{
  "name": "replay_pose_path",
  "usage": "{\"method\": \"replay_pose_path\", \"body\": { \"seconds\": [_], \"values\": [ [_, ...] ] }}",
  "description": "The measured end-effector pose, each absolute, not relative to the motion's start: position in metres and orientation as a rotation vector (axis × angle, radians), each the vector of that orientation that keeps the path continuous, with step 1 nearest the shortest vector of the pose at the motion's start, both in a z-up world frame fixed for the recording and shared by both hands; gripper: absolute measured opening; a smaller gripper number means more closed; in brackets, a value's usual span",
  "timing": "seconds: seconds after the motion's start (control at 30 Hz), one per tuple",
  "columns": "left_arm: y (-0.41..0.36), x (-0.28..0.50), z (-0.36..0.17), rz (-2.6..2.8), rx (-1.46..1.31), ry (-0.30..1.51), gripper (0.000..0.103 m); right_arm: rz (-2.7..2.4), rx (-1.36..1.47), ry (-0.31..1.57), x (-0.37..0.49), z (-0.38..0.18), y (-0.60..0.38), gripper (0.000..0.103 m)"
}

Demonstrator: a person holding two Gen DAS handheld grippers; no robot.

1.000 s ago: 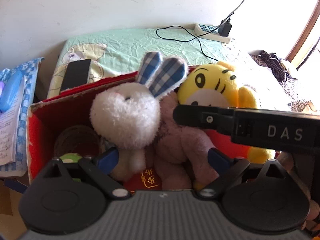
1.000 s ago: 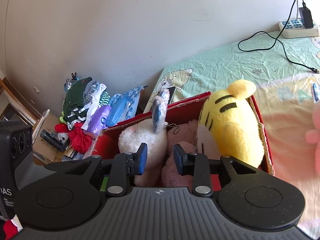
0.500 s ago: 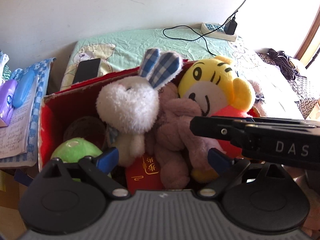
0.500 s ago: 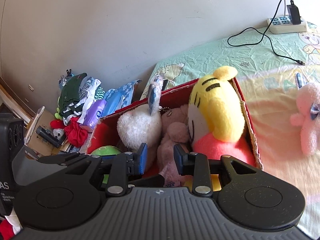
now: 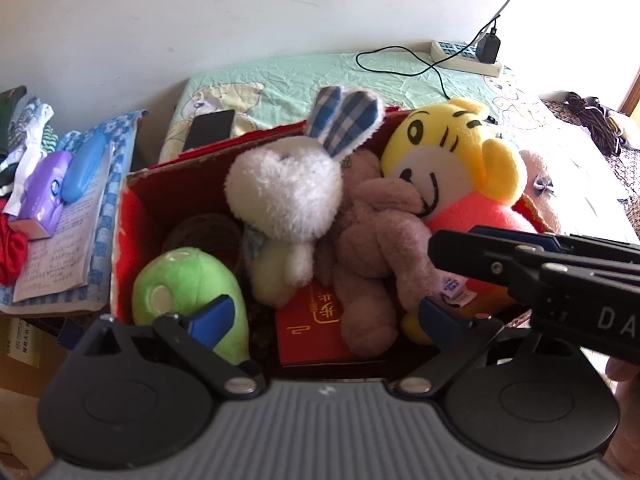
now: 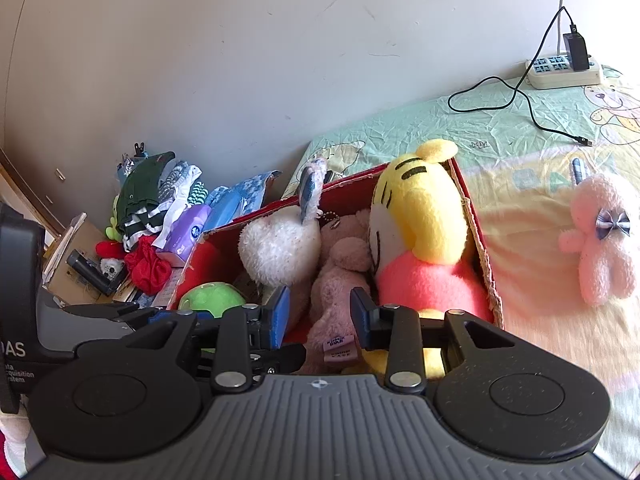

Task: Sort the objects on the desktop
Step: 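Open both grippers to release the white bunny and withdraw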

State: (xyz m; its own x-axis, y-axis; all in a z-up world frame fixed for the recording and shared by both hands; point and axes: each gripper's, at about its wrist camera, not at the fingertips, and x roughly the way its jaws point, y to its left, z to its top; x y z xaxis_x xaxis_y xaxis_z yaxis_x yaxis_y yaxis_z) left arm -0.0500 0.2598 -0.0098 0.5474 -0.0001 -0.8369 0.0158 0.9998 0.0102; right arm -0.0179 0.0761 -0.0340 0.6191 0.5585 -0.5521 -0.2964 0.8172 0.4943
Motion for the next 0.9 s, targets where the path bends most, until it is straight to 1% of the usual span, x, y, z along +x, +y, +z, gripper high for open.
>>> {"method": "replay_pose_path", "body": {
  "seconds": [0.53,0.9],
  "values": [
    [0.244,-0.071,0.005,0.042,0.069,0.959,0.100,0.525,0.357,0.731,-0.043,-0.021,0.064,0.037],
    [0.205,-0.079,0.022,0.127,0.146,0.917,0.100,0.595,0.373,0.746,-0.042,-0.015,0.027,0.037]
  ]
}}
